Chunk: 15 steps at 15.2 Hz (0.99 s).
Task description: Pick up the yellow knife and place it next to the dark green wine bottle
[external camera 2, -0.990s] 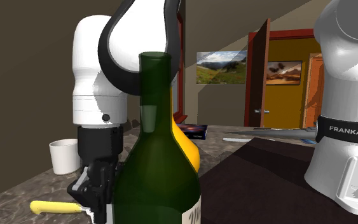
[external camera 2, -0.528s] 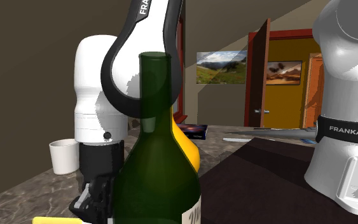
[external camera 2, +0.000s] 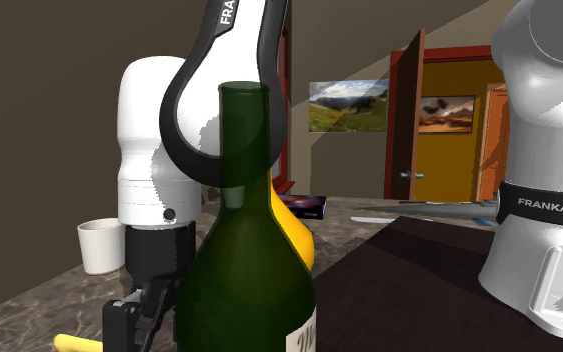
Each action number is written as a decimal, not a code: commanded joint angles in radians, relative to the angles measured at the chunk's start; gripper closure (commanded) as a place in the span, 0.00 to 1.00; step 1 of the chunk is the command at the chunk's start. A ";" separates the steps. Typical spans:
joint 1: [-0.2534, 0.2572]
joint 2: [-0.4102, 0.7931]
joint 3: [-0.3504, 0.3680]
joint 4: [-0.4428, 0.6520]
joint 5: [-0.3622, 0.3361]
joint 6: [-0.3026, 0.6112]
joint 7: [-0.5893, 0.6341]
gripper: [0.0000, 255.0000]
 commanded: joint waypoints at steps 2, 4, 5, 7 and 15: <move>0.000 0.000 0.000 0.000 0.000 0.000 0.000 0.00; -0.017 -0.039 0.016 -0.015 0.007 -0.025 -0.006 0.00; -0.035 -0.078 0.034 -0.028 0.016 -0.052 -0.013 0.00; -0.069 -0.148 0.068 -0.048 0.038 -0.102 -0.030 0.00; -0.068 -0.148 0.067 -0.049 0.039 -0.102 -0.030 0.00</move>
